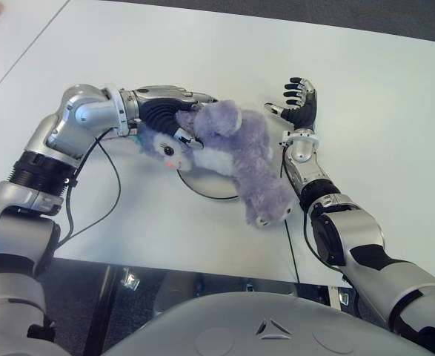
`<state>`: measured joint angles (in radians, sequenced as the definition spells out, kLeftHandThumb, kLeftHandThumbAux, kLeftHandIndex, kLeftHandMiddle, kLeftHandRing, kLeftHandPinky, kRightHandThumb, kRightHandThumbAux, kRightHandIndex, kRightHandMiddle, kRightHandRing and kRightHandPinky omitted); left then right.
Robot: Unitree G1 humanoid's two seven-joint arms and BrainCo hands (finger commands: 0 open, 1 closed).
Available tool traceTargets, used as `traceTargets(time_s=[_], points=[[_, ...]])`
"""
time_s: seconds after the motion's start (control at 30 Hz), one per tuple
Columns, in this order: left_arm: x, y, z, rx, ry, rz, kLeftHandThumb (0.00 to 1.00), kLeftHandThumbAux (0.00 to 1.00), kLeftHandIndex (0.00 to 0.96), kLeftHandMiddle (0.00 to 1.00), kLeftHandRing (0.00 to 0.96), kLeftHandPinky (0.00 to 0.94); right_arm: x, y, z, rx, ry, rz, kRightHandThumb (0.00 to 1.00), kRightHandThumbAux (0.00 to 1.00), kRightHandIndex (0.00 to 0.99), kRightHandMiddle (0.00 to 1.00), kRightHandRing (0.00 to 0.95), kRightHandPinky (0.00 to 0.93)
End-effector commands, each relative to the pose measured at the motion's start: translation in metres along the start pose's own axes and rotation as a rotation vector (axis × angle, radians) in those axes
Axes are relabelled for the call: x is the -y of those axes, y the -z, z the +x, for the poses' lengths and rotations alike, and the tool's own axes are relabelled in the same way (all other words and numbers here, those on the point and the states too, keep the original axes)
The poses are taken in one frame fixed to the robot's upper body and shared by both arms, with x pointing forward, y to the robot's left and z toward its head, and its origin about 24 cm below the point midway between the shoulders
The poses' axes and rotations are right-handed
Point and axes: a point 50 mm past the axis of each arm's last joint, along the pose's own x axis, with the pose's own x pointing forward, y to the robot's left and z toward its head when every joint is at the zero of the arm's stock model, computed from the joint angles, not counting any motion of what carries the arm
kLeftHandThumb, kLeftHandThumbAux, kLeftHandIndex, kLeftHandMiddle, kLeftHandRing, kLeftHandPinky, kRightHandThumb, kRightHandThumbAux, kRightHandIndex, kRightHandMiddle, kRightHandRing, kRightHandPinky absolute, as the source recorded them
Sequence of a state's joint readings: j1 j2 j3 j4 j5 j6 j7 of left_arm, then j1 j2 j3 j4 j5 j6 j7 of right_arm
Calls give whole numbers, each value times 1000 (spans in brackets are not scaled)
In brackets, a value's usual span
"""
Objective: Put the doll into the plate.
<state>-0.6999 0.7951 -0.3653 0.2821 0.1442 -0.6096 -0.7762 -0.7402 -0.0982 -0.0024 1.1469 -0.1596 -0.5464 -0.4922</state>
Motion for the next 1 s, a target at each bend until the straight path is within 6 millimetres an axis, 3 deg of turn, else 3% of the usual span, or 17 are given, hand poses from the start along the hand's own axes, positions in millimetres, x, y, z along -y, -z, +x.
traceTargets(time_s=[0.03,0.5,1.0], points=[[-11,1,-9,30,142,-49,156,295,0,0,0,0,7,120,-130,-502,-121,-216,21,998,282,359,379,406],[-31,2,-17,56,203,-68,177,275,0,0,0,0,5,119,-129,-500,-124,-223,103,998,289,373,402,431],[-36,4,-16,67,176,-84,250,280,0,0,0,0,2,117,-129,-481,-127,-241,184,998,293,373,406,415]])
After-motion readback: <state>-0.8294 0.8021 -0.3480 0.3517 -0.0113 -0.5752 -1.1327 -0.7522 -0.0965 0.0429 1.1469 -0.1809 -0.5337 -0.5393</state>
